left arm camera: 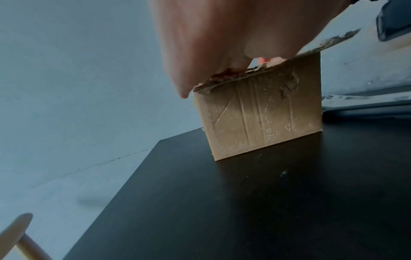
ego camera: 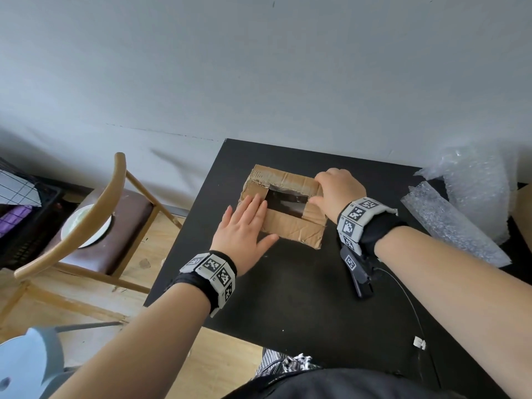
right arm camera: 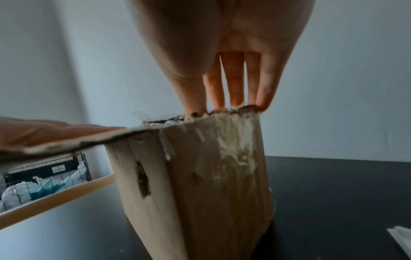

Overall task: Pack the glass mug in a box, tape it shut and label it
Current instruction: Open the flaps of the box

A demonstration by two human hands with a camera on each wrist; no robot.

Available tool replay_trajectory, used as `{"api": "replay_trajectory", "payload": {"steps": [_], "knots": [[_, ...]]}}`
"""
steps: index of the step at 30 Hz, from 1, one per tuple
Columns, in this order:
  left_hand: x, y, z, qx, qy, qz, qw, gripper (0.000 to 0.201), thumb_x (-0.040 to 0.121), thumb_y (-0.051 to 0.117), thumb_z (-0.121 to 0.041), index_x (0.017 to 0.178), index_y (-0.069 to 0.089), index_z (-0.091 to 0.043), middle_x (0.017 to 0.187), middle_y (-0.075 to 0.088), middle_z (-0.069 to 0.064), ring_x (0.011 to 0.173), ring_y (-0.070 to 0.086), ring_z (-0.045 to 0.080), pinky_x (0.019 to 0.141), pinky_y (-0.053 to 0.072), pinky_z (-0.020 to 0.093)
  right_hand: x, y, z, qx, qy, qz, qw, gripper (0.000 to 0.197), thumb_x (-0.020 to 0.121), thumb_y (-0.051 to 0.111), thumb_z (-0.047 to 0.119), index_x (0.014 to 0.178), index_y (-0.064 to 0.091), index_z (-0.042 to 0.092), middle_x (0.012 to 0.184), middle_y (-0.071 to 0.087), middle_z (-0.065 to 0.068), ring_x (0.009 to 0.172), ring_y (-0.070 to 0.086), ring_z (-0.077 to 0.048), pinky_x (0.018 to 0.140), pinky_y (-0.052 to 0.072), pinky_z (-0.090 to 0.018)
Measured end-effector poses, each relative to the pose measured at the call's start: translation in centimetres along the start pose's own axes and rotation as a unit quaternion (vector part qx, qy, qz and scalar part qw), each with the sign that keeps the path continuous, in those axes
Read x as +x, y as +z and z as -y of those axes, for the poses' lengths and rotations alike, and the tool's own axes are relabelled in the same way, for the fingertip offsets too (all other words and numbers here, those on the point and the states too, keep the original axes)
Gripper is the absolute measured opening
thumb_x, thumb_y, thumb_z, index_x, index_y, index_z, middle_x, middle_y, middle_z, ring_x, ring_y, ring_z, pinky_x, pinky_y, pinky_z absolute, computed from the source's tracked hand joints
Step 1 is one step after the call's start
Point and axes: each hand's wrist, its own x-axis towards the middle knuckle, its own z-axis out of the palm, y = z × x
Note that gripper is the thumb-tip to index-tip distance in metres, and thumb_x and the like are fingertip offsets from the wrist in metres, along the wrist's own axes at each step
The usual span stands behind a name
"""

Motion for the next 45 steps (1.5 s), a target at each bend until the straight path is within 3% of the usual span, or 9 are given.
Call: {"api": "replay_trajectory", "payload": {"steps": [5,13,18,21,25,29,35,39,45], "knots": [[1.1,-1.0,0.0,0.041,0.020,-0.042,0.998,0.046,0.092,0.038,-0.055,0.134,0.044,-0.035,0.148,0.031,-0.013,0.131,0.029,0.022,0.116,0.017,0.043,0.3,-0.3,-0.8,0.073,0.034,-0.063,0.995,0.034,0.101,0.031,0.031,0.104,0.055,0.008,0.091,0.064,-0.014,0.083,0.058,-0.033,0.062,0.036,-0.032],[2.9,-2.1,-0.3,0.124,0.076,-0.008,0.989,0.064,0.084,0.044,-0.067,0.141,0.033,-0.041,0.155,0.015,-0.011,0.129,0.031,0.022,0.109,0.024,0.040,0.1,0.7,-2.8,0.162,0.095,-0.094,0.978,0.011,0.094,0.045,0.008,0.103,0.052,0.009,0.104,0.054,-0.015,0.081,0.055,-0.030,0.064,0.037,-0.031],[3.6,-2.3,-0.1,0.135,0.088,-0.005,0.987,0.061,0.082,0.045,-0.069,0.134,0.046,-0.037,0.153,0.022,-0.009,0.134,0.024,0.021,0.111,0.020,0.040,-0.7,1.2,-2.0,0.105,0.140,0.045,0.984,0.045,0.094,0.040,0.046,0.121,0.055,0.014,0.150,0.024,-0.008,0.126,0.040,-0.030,0.093,0.042,-0.042],[3.7,-2.5,0.2,0.079,0.101,-0.013,0.992,0.058,0.081,0.042,-0.070,0.127,0.054,-0.037,0.146,0.033,-0.010,0.135,0.022,0.020,0.115,0.012,0.042,-1.5,1.2,-0.5,0.017,0.156,0.065,0.985,0.090,0.074,0.040,0.079,0.130,0.044,0.009,0.141,0.030,-0.013,0.126,0.034,-0.031,0.097,0.038,-0.041],[4.0,-2.7,0.4,-0.054,0.033,-0.061,0.996,0.036,0.089,0.044,-0.049,0.115,0.062,-0.032,0.140,0.035,-0.001,0.132,0.022,0.024,0.110,0.023,0.041,-2.4,2.4,1.6,-0.003,0.156,-0.004,0.988,0.119,0.058,0.054,0.084,0.140,0.019,0.005,0.141,0.024,-0.017,0.124,0.031,-0.032,0.100,0.035,-0.038],[4.8,-2.2,0.0,-0.043,0.033,-0.020,0.998,0.032,0.089,0.045,-0.042,0.116,0.062,-0.037,0.156,0.008,0.003,0.141,0.011,0.034,0.113,0.025,0.048,-2.8,2.6,2.9,0.043,0.163,0.027,0.985,0.092,0.072,0.063,0.059,0.141,0.016,0.020,0.151,0.001,-0.025,0.132,0.022,-0.039,0.102,0.034,-0.040],[5.5,-1.9,-0.3,-0.007,0.003,0.032,0.999,0.037,0.093,0.032,-0.051,0.121,0.054,-0.042,0.159,-0.009,0.004,0.140,0.017,0.039,0.109,0.032,0.047,-3.1,2.0,3.4,0.094,0.137,0.020,0.986,0.038,0.088,0.051,0.032,0.124,0.041,0.029,0.153,-0.003,-0.017,0.132,0.025,-0.039,0.090,0.048,-0.041],[5.0,-1.6,-0.4,-0.027,-0.002,0.025,0.999,0.036,0.093,0.034,-0.049,0.119,0.055,-0.035,0.158,-0.011,0.003,0.141,0.013,0.039,0.097,0.044,0.042,-3.1,1.5,3.2,0.068,0.128,0.079,0.986,0.034,0.093,0.039,0.034,0.125,0.050,0.028,0.156,-0.015,-0.005,0.141,0.007,-0.040,0.094,0.045,-0.044],[4.8,-1.8,0.1,-0.065,0.019,-0.035,0.997,0.048,0.092,0.044,-0.045,0.136,0.036,-0.030,0.158,-0.003,0.004,0.137,0.029,0.034,0.091,0.048,0.037,-3.5,0.9,2.6,0.072,0.112,0.045,0.990,0.032,0.090,0.045,0.037,0.118,0.041,0.023,0.154,0.006,-0.005,0.130,0.032,-0.031,0.082,0.050,-0.040]]}}
